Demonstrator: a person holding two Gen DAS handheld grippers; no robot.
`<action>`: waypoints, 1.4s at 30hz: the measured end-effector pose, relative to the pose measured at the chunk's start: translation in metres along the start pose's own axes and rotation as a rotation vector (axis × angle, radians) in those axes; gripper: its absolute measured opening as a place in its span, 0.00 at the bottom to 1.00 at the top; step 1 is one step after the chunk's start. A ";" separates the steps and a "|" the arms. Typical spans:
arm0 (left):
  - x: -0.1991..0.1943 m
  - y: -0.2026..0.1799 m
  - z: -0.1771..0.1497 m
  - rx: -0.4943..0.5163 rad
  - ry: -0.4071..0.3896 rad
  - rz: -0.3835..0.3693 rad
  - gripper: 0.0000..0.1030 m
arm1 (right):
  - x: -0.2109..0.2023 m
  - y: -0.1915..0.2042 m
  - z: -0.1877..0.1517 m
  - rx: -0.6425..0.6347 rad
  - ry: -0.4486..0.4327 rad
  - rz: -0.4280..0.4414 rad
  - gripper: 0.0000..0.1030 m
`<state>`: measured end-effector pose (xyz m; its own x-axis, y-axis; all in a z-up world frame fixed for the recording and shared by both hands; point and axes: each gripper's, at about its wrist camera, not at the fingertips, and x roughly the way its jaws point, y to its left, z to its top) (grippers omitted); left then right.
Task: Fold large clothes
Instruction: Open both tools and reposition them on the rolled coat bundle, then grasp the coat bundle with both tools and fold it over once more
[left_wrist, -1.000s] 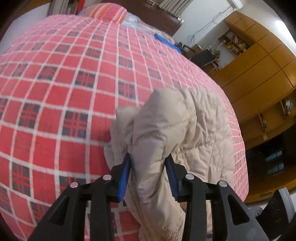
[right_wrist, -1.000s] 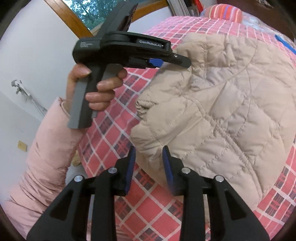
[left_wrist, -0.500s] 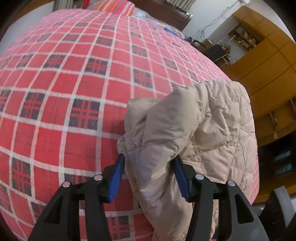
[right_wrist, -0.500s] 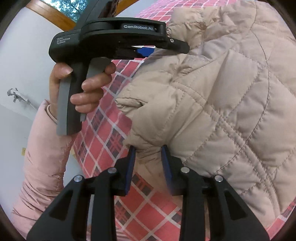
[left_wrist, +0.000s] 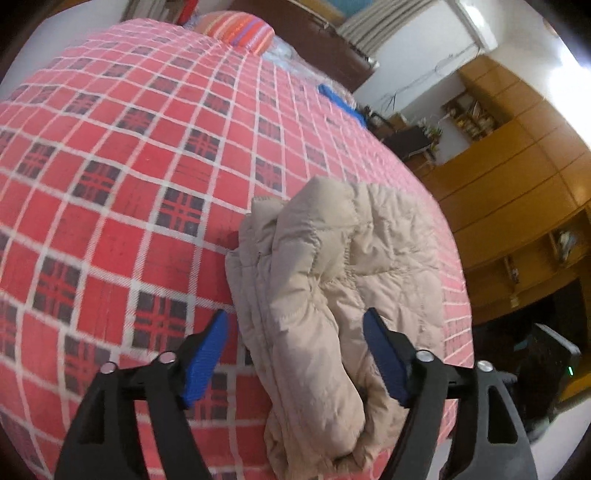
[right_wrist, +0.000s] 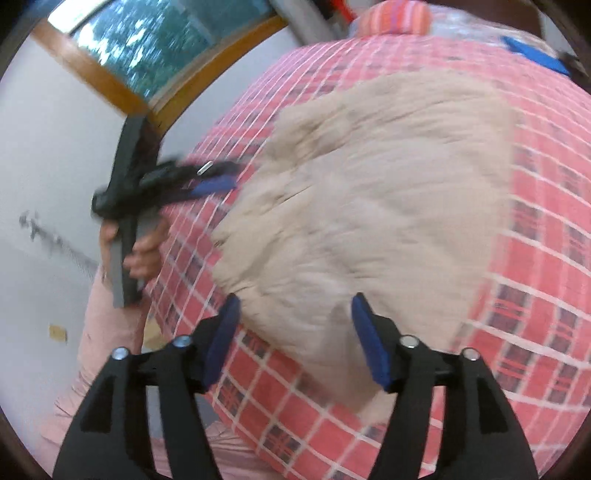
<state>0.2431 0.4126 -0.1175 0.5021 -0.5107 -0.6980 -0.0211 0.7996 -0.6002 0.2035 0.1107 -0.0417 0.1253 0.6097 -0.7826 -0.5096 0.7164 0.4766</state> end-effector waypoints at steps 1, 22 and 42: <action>-0.003 0.001 -0.002 -0.003 -0.002 0.002 0.77 | -0.010 -0.011 0.000 0.025 -0.025 -0.010 0.65; 0.059 0.038 0.000 -0.119 0.091 -0.111 0.80 | 0.005 -0.130 0.002 0.377 -0.057 0.146 0.78; 0.053 0.033 -0.022 -0.054 0.102 -0.144 0.88 | 0.044 -0.140 0.010 0.404 -0.008 0.188 0.85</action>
<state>0.2501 0.4047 -0.1827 0.4129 -0.6500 -0.6379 -0.0035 0.6993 -0.7148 0.2895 0.0404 -0.1389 0.0696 0.7433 -0.6653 -0.1510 0.6671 0.7295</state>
